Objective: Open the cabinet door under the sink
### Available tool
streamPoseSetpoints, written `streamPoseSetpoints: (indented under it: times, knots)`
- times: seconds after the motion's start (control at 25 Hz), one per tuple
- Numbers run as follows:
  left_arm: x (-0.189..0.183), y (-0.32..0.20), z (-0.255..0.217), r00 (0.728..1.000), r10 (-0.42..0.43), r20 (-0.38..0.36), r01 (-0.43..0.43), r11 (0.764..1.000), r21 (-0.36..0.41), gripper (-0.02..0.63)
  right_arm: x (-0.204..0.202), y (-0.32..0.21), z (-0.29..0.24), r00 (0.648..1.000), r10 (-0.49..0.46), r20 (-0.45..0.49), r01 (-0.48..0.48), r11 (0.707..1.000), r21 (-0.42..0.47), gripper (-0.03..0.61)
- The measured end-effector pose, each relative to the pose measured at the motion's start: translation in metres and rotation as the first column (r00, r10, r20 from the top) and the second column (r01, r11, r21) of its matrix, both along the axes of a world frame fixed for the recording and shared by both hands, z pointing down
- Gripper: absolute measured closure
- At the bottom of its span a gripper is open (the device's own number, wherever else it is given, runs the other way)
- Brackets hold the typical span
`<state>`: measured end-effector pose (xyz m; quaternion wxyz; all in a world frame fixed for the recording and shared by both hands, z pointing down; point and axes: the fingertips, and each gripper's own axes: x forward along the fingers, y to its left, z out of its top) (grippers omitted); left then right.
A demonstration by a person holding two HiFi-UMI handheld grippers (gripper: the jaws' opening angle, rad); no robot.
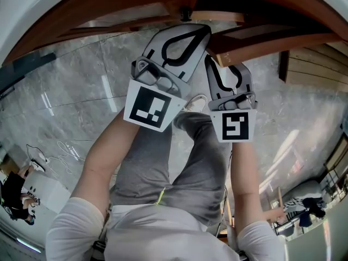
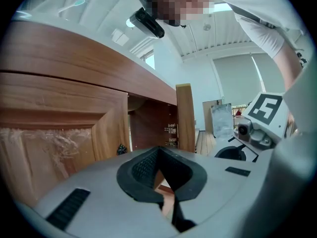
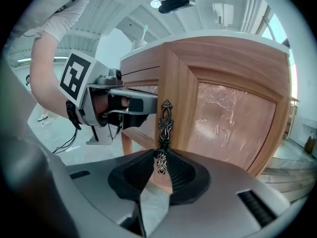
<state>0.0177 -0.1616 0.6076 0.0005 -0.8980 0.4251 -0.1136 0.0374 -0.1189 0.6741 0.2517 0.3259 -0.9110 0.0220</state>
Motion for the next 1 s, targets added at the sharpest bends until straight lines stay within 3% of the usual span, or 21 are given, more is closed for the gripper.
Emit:
streamPoseSetpoints:
  times: [0.36, 0.64, 1.0]
  knots:
    - [0.021, 0.02, 0.0, 0.999, 0.034, -0.04, -0.036, 0.998, -0.059, 0.609, 0.018, 0.013, -0.002, 0.999, 0.039, -0.01, -0.039, 0.998, -0.057, 0.486]
    - [0.037, 0.036, 0.004, 0.994, 0.099, -0.045, -0.103, 0.992, -0.078, 0.609, 0.032, 0.023, 0.001, 0.99, 0.138, 0.041, -0.134, 0.987, -0.089, 0.486]
    - [0.079, 0.048, 0.0, 0.981, 0.188, -0.051, -0.192, 0.975, -0.112, 0.609, 0.066, 0.038, 0.003, 0.989, 0.145, 0.021, -0.14, 0.98, -0.144, 0.486]
